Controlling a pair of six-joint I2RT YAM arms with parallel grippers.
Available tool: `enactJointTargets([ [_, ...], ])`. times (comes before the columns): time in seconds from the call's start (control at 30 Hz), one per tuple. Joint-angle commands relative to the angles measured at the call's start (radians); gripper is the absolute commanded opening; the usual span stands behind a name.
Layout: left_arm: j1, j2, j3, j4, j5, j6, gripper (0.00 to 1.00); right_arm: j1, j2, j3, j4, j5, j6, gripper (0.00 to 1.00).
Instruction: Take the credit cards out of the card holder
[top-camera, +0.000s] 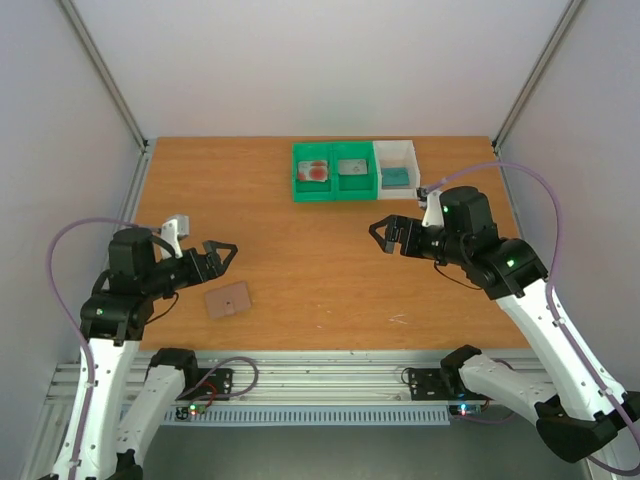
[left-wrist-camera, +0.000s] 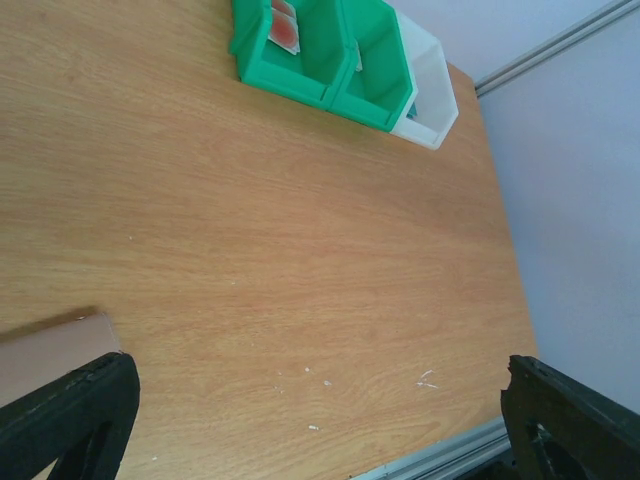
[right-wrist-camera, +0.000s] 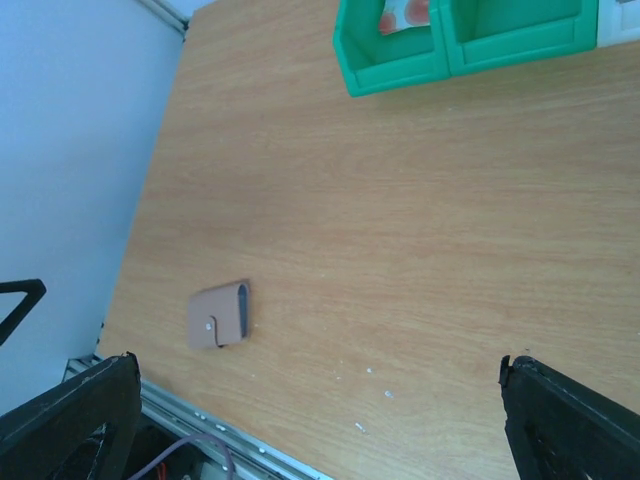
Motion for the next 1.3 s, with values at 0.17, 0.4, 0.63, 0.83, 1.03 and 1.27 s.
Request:
enactJointTargets([
  [0.17,0.007,0.013,-0.003,-0.011,-0.093,-0.005,0.99,-0.006,-0.014,-0.034,0.038,-0.029,0.001,0.99],
  [0.4,0.009,0.093,-0.089,0.023,-0.272,-0.084,0.99,-0.006,-0.019,-0.038,0.048,-0.026,0.009,0.98],
  [0.63,0.009,0.228,-0.168,0.064,-0.406,-0.184,0.99,-0.006,-0.027,-0.047,0.073,-0.044,0.0,0.98],
  [0.83,0.009,0.278,-0.285,0.184,-0.466,-0.308,0.99,-0.006,-0.019,-0.039,0.063,-0.051,0.008,0.99],
  [1.03,0.009,0.349,-0.357,0.263,-0.434,-0.36,0.99,-0.006,0.004,-0.027,0.03,-0.042,0.013,0.98],
  [1.27,0.008,0.405,-0.401,0.338,-0.356,-0.365,0.99,-0.006,-0.008,-0.029,0.032,-0.041,0.004,0.98],
])
